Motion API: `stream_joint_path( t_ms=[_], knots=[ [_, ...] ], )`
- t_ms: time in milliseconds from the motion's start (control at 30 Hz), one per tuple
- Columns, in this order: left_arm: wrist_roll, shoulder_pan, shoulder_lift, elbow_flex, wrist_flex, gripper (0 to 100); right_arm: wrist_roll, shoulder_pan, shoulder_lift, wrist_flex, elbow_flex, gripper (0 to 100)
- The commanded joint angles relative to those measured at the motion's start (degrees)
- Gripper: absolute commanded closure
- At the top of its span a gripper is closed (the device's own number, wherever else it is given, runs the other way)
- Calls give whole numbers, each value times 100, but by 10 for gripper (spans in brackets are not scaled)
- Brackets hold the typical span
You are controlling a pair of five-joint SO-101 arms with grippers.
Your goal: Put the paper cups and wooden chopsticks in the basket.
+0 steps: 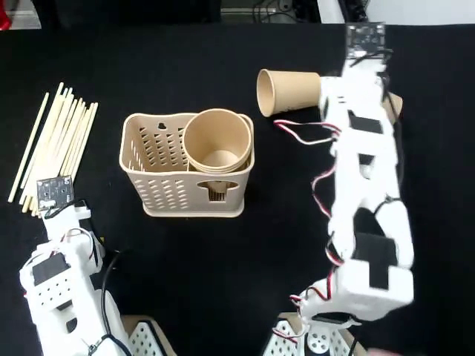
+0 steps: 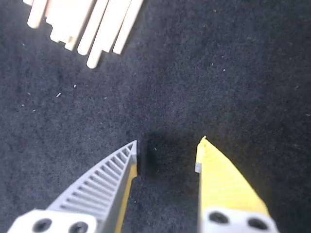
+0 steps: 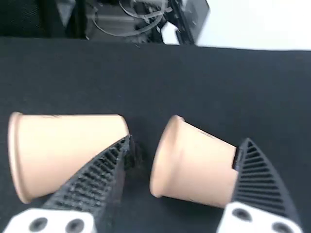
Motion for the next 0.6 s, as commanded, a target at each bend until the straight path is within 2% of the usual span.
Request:
stream_joint_path(
  t_ms=[0, 200, 267, 433, 567],
  knots=[
    [-26, 57, -70, -48, 9, 801, 97, -62, 673, -554, -391, 655],
    [-26, 57, -70, -48, 0, 801, 484, 519, 2123, 0, -1868, 681],
    [-26, 57, -70, -48, 0, 801, 800, 686, 2246, 255, -2176, 743],
    [-26, 57, -70, -48, 0, 801, 1574, 835, 1701, 422, -2044, 992],
    [-26, 57, -70, -48, 0, 801, 1811, 809, 1279, 70, -1508, 975]
  ],
)
